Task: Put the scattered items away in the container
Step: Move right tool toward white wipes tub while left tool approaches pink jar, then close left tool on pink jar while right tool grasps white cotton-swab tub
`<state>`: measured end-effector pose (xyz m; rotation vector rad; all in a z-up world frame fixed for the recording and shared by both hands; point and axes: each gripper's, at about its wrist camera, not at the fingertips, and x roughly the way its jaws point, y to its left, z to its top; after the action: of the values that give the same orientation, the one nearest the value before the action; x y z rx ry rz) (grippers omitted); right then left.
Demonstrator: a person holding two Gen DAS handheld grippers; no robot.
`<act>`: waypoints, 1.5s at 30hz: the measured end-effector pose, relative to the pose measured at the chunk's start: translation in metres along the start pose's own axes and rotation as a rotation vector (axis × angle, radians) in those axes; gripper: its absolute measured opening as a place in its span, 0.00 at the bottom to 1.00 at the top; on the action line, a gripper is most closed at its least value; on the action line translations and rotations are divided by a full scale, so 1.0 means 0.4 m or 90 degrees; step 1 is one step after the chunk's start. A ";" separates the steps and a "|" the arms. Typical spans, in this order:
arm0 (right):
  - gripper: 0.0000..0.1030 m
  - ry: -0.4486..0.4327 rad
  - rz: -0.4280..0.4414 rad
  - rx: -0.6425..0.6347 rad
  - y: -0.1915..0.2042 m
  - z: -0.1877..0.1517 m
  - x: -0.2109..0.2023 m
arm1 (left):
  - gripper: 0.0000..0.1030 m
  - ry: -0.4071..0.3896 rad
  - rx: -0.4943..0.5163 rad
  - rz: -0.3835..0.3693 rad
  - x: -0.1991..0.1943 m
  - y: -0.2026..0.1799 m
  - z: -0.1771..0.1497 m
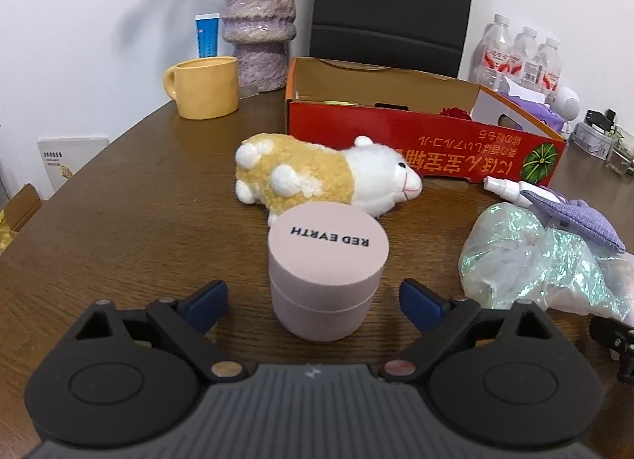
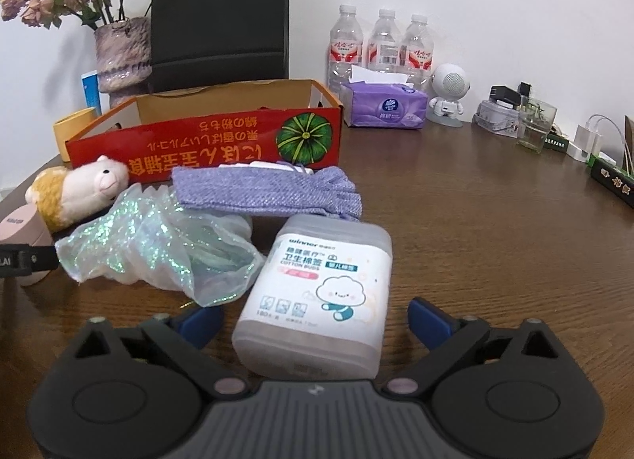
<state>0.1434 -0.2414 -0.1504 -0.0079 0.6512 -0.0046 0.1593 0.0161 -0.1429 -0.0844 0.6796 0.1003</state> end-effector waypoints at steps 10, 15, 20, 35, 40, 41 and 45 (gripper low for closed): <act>0.79 0.012 -0.001 0.014 -0.005 0.002 0.009 | 0.65 -0.024 0.010 0.001 0.003 0.000 0.002; 0.73 0.008 -0.005 0.016 -0.004 0.000 0.007 | 0.55 -0.034 0.032 -0.002 0.000 -0.015 -0.001; 0.68 0.004 -0.001 0.019 -0.006 0.001 0.005 | 0.55 -0.038 0.029 -0.001 -0.005 -0.009 -0.007; 0.61 -0.005 0.011 0.030 -0.013 0.001 0.000 | 0.54 -0.048 0.009 -0.023 -0.027 0.012 -0.020; 0.61 -0.012 0.013 0.029 -0.014 0.000 -0.004 | 0.54 -0.053 0.009 -0.030 -0.034 0.013 -0.022; 0.61 -0.016 0.014 0.029 -0.014 0.000 -0.006 | 0.54 -0.054 0.009 -0.030 -0.035 0.013 -0.023; 0.61 -0.035 0.016 0.024 -0.010 -0.001 -0.019 | 0.54 -0.060 0.018 -0.031 -0.043 0.007 -0.028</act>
<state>0.1371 -0.2455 -0.1462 0.0357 0.5959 0.0078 0.1387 0.0167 -0.1408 -0.0693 0.5849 0.0473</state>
